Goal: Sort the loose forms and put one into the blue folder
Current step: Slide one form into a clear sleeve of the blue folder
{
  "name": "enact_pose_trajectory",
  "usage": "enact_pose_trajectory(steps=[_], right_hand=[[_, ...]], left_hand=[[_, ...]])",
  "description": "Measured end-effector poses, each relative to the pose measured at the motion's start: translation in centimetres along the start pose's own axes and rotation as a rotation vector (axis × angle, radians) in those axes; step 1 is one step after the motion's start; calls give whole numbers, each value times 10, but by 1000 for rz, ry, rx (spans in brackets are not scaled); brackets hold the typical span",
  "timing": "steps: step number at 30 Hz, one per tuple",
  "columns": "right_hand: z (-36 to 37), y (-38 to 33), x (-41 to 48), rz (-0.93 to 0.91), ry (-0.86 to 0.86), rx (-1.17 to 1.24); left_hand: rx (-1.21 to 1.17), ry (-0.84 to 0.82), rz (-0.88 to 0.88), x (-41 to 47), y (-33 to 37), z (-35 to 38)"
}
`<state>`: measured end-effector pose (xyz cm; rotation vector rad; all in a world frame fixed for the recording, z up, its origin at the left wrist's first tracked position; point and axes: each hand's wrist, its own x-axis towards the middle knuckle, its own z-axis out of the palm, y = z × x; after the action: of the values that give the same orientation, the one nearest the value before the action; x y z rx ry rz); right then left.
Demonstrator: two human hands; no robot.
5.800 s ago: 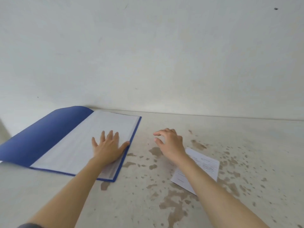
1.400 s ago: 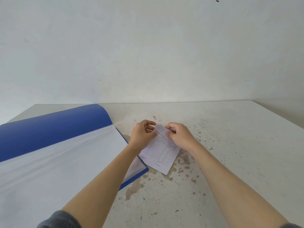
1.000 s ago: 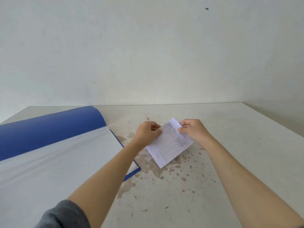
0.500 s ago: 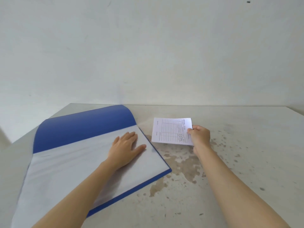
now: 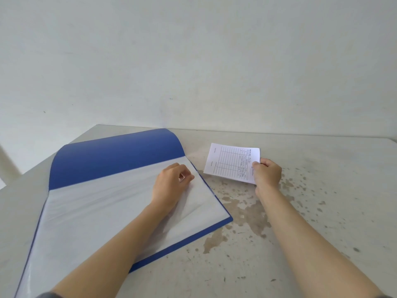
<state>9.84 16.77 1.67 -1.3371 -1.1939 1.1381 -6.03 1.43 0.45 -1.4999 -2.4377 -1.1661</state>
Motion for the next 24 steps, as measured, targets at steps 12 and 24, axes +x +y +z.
enact_pose_trajectory(steps=[12, 24], right_hand=[[-10, -1, 2, 44, 32, 31], [6, -9, -13, -30, -81, -70]], left_hand=[[-274, 57, -154, 0, 3, -2], [-334, 64, -200, -2, 4, -1]])
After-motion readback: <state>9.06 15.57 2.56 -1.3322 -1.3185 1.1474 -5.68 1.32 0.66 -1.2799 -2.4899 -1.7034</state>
